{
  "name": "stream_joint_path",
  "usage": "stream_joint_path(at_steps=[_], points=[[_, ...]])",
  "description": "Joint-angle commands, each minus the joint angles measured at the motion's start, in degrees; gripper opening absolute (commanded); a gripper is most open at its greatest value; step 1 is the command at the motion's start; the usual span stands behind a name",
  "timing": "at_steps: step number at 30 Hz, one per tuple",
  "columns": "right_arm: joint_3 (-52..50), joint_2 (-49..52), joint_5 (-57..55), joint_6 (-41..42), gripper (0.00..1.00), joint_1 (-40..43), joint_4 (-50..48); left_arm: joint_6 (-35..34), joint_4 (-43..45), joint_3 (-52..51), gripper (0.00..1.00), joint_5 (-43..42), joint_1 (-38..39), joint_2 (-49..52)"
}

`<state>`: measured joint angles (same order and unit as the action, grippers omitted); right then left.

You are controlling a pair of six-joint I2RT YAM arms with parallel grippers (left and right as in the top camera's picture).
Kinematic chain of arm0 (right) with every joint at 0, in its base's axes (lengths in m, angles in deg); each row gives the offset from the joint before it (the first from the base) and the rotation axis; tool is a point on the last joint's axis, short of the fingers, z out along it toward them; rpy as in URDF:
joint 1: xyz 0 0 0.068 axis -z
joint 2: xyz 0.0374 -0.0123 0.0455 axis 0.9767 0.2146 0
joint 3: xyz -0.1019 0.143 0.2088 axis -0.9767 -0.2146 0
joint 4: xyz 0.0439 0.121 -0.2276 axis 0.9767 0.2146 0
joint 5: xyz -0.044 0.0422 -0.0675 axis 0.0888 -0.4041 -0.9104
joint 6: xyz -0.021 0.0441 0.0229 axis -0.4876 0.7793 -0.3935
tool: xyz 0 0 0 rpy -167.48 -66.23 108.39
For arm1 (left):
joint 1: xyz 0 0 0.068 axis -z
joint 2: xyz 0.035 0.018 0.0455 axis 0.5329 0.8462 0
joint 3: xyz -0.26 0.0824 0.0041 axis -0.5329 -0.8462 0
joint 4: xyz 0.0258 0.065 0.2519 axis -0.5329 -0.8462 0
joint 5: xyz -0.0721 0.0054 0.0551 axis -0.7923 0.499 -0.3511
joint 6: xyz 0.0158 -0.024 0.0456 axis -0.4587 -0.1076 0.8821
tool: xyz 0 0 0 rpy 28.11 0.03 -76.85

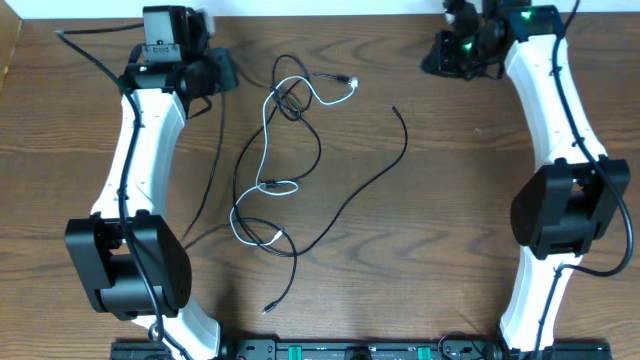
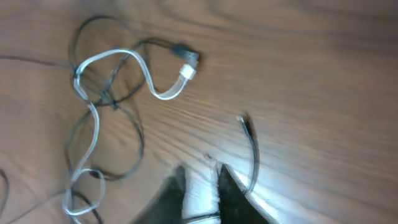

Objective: Untangle cables

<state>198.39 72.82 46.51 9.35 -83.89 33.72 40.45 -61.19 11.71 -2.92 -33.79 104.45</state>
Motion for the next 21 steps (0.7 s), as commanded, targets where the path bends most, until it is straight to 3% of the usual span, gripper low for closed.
stream_joint_path(at_steps=[1,4,11,14,21], points=[[0.3,-0.6,3.8,-4.2,0.37,-4.7,-1.6,-3.5,6.8,2.1,0.07,-22.8,0.7,-1.2],[0.3,-0.6,3.8,-4.2,0.53,-7.2,-3.9,-14.2,15.7,3.3,0.07,-28.7,0.7,-1.6],[0.3,-0.1,4.1,-4.2,0.54,-11.4,-9.0,-41.2,38.6,4.8,0.07,-35.8,0.7,-1.7],[0.3,0.6,4.1,-3.3,0.53,-12.7,-11.9,-51.6,44.1,4.8,0.07,-36.2,0.7,-1.7],[0.3,0.8,4.0,-0.3,0.53,-14.1,-17.6,-60.3,45.2,4.8,0.07,-36.2,0.7,-1.7]])
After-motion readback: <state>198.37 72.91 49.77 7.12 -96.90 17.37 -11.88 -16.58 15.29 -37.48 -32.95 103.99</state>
